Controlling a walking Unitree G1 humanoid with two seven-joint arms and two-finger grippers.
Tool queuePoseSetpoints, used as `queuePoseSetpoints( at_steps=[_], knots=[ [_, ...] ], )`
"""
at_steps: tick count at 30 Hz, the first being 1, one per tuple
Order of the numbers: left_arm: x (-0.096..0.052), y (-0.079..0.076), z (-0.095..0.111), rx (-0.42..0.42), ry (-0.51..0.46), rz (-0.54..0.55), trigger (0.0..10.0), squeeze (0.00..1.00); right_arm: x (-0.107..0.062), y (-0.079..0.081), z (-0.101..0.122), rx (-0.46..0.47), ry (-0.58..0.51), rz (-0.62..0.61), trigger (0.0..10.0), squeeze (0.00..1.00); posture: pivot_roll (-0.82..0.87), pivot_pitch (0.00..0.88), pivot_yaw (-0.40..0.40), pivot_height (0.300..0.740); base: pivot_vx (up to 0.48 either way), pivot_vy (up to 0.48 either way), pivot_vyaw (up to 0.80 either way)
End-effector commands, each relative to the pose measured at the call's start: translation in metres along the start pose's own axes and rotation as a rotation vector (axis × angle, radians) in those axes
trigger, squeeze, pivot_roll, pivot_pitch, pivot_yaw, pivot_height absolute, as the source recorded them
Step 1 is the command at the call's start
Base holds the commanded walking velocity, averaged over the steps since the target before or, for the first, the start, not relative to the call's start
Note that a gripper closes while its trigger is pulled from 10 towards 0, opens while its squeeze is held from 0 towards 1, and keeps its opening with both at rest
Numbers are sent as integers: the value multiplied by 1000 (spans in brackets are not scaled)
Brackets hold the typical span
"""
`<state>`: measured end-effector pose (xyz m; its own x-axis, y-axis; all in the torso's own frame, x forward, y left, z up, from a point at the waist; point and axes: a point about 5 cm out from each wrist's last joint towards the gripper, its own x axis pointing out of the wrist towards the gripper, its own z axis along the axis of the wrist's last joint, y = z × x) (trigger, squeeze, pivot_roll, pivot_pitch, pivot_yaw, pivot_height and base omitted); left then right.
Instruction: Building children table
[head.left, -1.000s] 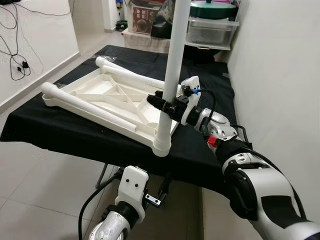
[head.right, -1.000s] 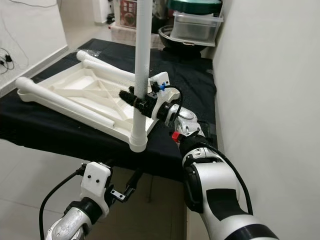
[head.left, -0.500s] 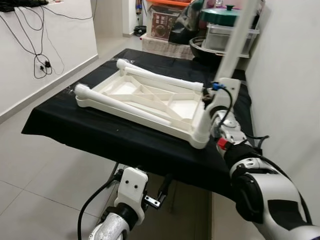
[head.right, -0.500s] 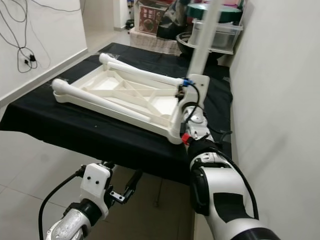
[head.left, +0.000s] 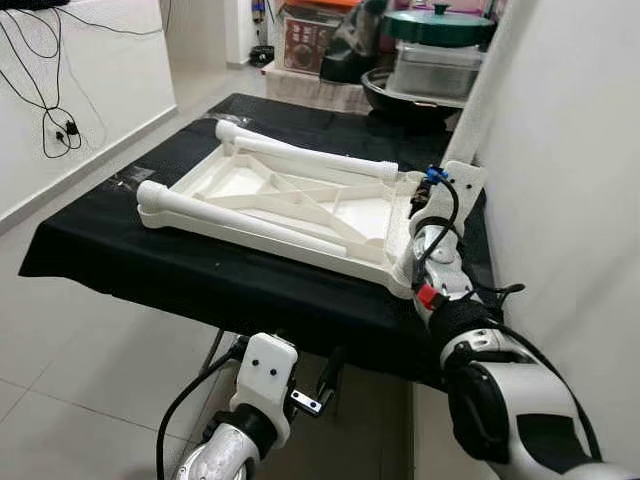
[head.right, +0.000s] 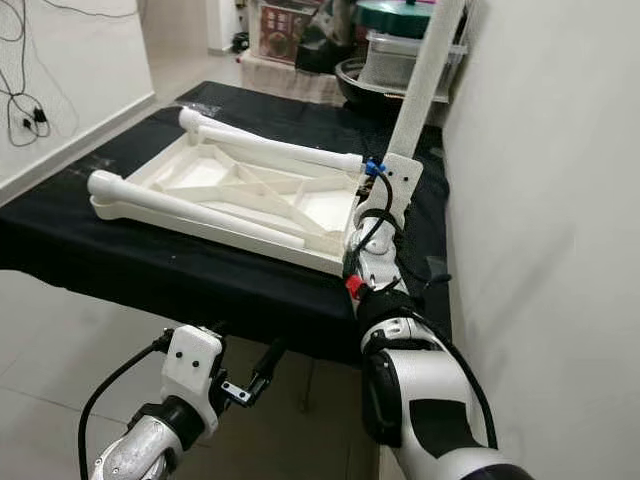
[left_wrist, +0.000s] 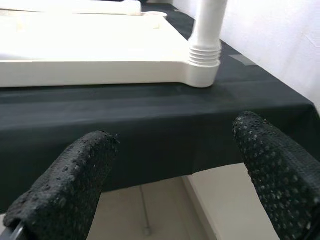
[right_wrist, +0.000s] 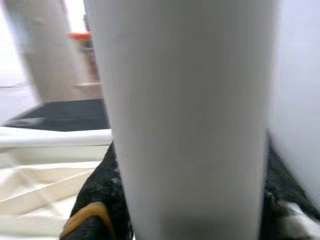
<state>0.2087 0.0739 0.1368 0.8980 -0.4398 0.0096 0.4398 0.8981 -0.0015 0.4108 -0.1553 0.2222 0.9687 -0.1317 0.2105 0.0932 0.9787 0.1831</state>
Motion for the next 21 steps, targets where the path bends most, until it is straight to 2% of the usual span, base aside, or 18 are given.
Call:
queuePoseSetpoints(
  at_steps=[1,2,3,4,5,7,8,10,11,12,13,15,16,19,20,21],
  knots=[
    [1,0,-3,1,13,0,10000,0,-1,5,-1,43,-2,130,10000,0,89,54,-99,740,0,0,0],
    [1,0,-3,0,13,1,10000,0,-2,4,-1,114,23,271,10000,0,89,54,-99,740,0,0,0],
    [1,0,-3,0,13,1,10000,0,-2,4,-1,114,23,271,10000,0,89,54,-99,740,0,0,0],
    [1,0,-2,1,10,1,10000,0,-3,1,-3,146,55,374,10000,0,89,52,-102,740,0,0,0],
    [1,0,-2,1,10,1,10000,0,-3,1,-3,146,55,374,10000,0,89,52,-102,740,0,0,0],
    [1,0,-2,0,9,3,10000,0,-7,-2,-5,131,111,588,10000,0,90,52,-104,740,0,0,0],
    [1,0,-2,0,9,3,10000,0,-7,-2,-5,131,111,588,10000,0,90,52,-104,740,0,0,0],
    [1,1,-2,1,9,4,10000,0,-12,3,-5,172,180,802,10000,0,90,55,-103,740,0,0,0],
    [1,1,-2,1,9,4,10000,0,-12,3,-5,172,180,802,10000,0,90,55,-103,740,0,0,0],
    [2,0,-2,1,9,4,10000,0,-17,7,-5,186,208,931,10000,0,92,55,-105,740,0,0,0],
    [2,0,-2,1,9,4,10000,0,-17,7,-5,186,208,931,10000,0,92,55,-105,740,0,0,0],
    [2,0,-2,2,10,5,10000,0,-23,17,-6,171,254,1100,10000,0,96,56,-106,740,0,0,0],
    [2,0,-2,2,10,6,10000,0,-24,24,-7,123,268,1132,10000,0,98,58,-108,740,0,0,0],
    [2,0,-2,2,10,7,10000,0,-24,28,-8,94,275,1152,10000,0,98,58,-108,740,0,0,0],
    [1,0,-2,2,10,7,10000,0,-24,33,-9,53,277,1149,10000,0,100,59,-109,740,0,0,0],
    [1,0,-2,2,10,9,10000,0,-23,38,-9,33,267,1126,3216,0,100,60,-109,740,0,0,0]
  ],
)
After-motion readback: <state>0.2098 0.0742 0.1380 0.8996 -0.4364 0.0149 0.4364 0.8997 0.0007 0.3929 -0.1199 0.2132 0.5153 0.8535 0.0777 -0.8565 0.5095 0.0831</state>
